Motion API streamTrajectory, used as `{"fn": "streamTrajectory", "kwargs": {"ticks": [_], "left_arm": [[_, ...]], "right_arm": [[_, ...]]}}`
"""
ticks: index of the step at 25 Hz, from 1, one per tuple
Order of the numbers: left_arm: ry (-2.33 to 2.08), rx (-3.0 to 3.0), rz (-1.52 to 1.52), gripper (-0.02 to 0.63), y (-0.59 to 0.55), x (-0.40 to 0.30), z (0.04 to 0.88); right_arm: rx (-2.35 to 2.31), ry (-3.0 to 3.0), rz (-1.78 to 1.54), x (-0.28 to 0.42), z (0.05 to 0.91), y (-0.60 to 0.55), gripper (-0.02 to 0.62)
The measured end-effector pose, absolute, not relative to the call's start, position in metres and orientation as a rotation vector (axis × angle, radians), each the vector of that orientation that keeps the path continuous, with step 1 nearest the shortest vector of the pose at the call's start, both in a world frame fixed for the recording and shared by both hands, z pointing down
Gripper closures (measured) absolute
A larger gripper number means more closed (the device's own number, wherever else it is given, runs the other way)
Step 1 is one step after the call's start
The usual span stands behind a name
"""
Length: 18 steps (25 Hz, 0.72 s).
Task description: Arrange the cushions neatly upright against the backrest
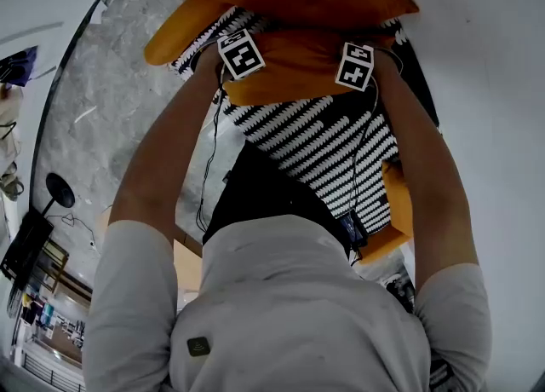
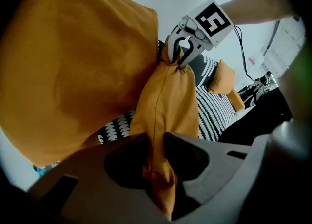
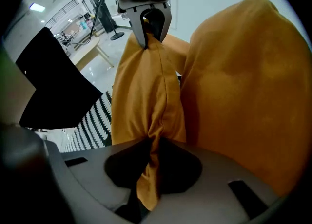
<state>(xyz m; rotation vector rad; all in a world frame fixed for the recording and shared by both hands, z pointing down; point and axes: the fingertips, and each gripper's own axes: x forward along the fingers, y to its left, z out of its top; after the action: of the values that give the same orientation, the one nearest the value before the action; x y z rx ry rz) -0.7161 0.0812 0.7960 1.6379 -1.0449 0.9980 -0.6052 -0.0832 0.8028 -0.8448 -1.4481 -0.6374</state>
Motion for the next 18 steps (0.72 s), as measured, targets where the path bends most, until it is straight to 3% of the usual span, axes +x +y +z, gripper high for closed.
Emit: {"fn": "streamTrajectory", "kwargs": {"ticks": [4, 18], "left_arm": [[-1.051, 1.658, 1.008, 0.522, 0.08, -0.712, 0.79], [-1.068, 1.686, 1.003, 0.532, 0.093, -0.667, 0.761]], "right_arm": [[-0.818, -1.5, -0.607, -0.601, 0.793, -0.084, 0.532], [-0.771, -1.569, -0.595, -0.55, 0.759, -0.07, 0.541]]}}
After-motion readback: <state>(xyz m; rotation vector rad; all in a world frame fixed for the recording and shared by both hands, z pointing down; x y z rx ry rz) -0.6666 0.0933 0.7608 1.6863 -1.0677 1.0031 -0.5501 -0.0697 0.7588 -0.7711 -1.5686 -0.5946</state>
